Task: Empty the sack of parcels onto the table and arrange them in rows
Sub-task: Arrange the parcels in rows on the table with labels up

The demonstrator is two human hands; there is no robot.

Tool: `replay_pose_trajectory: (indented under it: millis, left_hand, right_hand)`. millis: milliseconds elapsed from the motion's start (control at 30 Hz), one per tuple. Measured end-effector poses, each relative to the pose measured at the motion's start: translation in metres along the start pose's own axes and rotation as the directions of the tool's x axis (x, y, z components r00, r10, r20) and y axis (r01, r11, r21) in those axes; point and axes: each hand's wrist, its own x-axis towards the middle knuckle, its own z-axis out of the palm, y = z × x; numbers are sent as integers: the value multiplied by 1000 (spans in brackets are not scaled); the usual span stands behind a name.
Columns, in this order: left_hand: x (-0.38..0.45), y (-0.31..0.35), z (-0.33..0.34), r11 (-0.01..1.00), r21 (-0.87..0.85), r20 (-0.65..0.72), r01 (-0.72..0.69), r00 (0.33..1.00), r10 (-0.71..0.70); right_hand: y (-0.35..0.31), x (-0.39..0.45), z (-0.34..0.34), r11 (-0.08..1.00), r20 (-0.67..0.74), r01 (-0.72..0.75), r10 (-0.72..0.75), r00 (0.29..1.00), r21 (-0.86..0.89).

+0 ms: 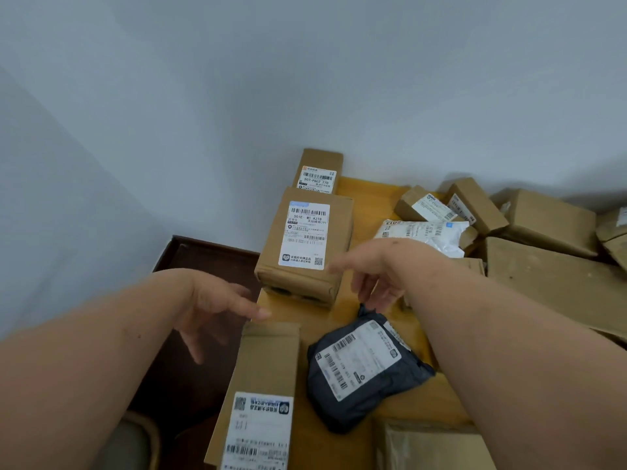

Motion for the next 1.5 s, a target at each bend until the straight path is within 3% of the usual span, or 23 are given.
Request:
replay_pose_trajectory:
  millis: [100, 167, 300, 400, 500, 600, 733, 800, 933, 1033, 1200, 1267, 1367, 1500]
  left_hand:
    - [-2, -9, 18, 982, 179, 62, 55, 996, -67]
    - [-1, -14, 31, 970, 237, 23, 55, 998, -62]
    - [1, -26, 46, 989, 136, -74, -52, 995, 63]
    - [2, -35, 43, 983, 38, -224, -177, 958, 181]
    - [4, -35, 39, 919, -151, -399, -363, 873, 280]
    - [0, -37, 41, 875, -213, -460, -436, 835, 303]
    - [-10, -45, 48, 886, -170, -444, -431, 836, 322]
    - [-13, -45, 51, 890, -70, -508, -450, 784, 357]
    - [-21, -31, 59, 848, 324, -601, -420, 601, 527]
    - [-31, -16, 77, 720, 609, -526, -333, 509, 681]
    - [-35, 4, 124, 548, 787, -399, -282, 445, 802]
    - [-33, 10, 144, 504, 801, -325, -323, 474, 819]
    - [-23, 13, 172, 486, 799, -214, -355, 587, 781]
    - [-9, 9, 199, 521, 797, -154, -305, 732, 664]
  right_hand:
    - [2, -14, 23, 991, 248, -5, 38, 968, -134]
    - [4, -16, 48, 983, 352, -4, 69, 934, -184]
    - [14, -8, 97, 992, 404, -1, 54, 913, -129]
    - [16, -11, 112, 996, 305, 76, -89, 948, 51]
    - [9, -15, 118, 957, 56, 227, -241, 969, 180]
    - [7, -21, 124, 943, -108, 306, -293, 950, 133]
    - [24, -43, 117, 953, -157, 302, -295, 943, 23]
    - [38, -57, 108, 957, -196, 285, -290, 937, -56]
    - [71, -77, 92, 962, -256, 192, -239, 937, -195]
    - [100, -81, 93, 915, -262, 44, -160, 952, -400]
    - [138, -80, 102, 755, -131, -46, -54, 990, -654]
    - [150, -81, 103, 736, -101, -68, 0, 995, -673]
    - [171, -74, 104, 711, -104, -80, 10, 994, -698]
    - [192, -64, 107, 732, -170, -32, -115, 979, -681]
